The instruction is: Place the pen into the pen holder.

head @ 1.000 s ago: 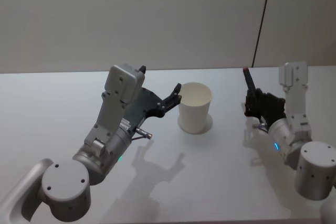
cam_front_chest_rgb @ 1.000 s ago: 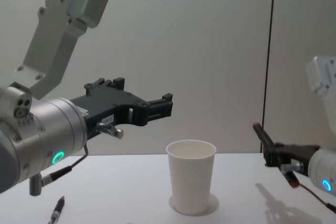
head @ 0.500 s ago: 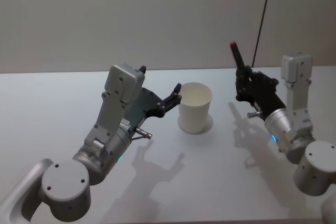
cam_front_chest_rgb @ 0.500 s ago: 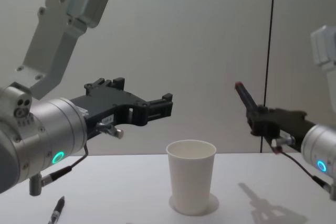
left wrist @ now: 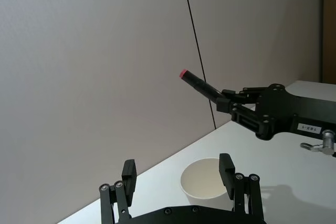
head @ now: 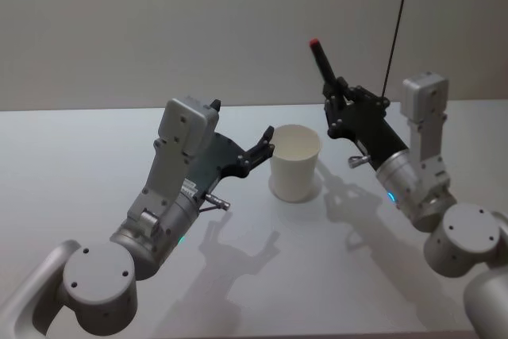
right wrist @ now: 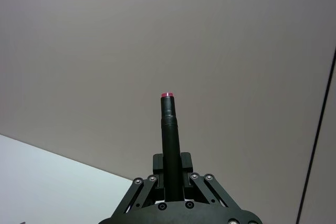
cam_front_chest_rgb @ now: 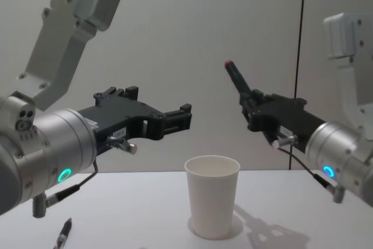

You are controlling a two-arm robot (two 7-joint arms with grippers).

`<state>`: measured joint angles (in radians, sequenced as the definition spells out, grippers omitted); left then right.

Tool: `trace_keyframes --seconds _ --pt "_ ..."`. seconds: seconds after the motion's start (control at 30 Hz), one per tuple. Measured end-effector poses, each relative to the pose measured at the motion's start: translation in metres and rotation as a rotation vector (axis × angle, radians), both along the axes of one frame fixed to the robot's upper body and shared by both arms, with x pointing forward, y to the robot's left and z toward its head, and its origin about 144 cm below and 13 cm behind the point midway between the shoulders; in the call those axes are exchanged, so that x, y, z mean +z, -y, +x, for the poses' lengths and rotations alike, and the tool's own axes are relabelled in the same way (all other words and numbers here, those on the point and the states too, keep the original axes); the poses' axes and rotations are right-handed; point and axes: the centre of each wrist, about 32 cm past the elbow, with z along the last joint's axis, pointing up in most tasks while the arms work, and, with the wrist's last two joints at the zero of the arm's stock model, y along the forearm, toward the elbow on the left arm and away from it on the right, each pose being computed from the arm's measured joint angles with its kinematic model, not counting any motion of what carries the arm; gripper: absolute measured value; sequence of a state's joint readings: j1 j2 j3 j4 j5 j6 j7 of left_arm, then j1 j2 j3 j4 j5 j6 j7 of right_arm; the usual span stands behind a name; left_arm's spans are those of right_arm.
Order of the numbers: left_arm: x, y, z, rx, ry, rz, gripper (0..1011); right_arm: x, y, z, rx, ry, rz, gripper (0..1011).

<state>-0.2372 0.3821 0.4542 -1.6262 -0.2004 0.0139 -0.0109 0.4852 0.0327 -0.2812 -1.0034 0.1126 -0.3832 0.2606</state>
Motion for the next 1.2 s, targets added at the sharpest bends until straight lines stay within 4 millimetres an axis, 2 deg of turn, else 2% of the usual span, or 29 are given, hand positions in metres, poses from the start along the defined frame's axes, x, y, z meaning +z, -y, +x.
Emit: trace_keyframes --seconds 0.8,1.2 --pt "0.0 0.0 0.0 0.0 0.0 0.0 1003 -0.021 -0.025 0.038 0.103 0.05 -0.033 176" --pt "0.0 0.0 0.0 0.0 0.0 0.0 1003 -0.028 -0.034 0.049 0.141 0.038 -0.044 176"
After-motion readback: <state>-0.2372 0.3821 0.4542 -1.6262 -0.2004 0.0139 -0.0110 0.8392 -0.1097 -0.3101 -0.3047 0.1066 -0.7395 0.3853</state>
